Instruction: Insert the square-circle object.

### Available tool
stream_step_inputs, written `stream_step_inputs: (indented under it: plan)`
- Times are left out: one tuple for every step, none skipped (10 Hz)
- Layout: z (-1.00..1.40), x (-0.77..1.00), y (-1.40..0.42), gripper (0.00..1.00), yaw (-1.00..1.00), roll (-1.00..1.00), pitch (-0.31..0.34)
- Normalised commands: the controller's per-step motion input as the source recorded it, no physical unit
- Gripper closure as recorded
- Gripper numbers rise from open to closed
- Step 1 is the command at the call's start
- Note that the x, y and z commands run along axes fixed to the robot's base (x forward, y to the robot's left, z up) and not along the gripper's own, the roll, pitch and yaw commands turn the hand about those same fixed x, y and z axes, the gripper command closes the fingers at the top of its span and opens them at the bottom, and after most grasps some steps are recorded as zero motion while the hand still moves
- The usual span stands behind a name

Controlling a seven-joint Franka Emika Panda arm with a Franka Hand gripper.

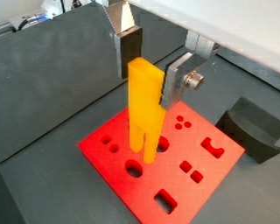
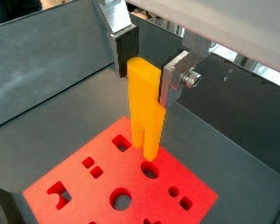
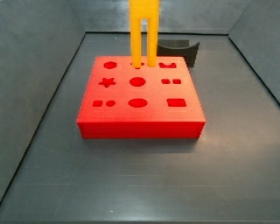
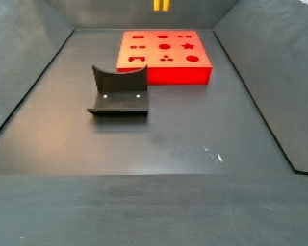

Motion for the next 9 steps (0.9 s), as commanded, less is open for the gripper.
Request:
stream_step_inputs:
  plan:
    - [-0.68, -0.10, -0.05, 1.00, 0.00, 0.28, -0.099]
    - [-0.71, -0.26, -0.01, 1.00, 0.00, 0.32, -0.093]
    - [-0.75, -0.50, -0.07, 1.00, 0.00, 0.21, -0.170]
    - [-0.49, -0.49, -0.05, 1.00, 0.00, 0.03, -0.177]
    - [-0.29, -0.49, -0.04, 1.00, 0.00, -0.05, -0.189]
    - [-0.19, -0.48, -0.04, 1.00, 0.00, -0.05, -0.184]
    - [0.00, -0.36, -0.15, 1.00, 0.02, -0.01, -0.107]
    - [-0.07, -0.38, -0.16, 1.00, 0.01, -0.03, -0.169]
    - [-0.16, -0.15, -0.13, 1.00, 0.10, -0.02, -0.160]
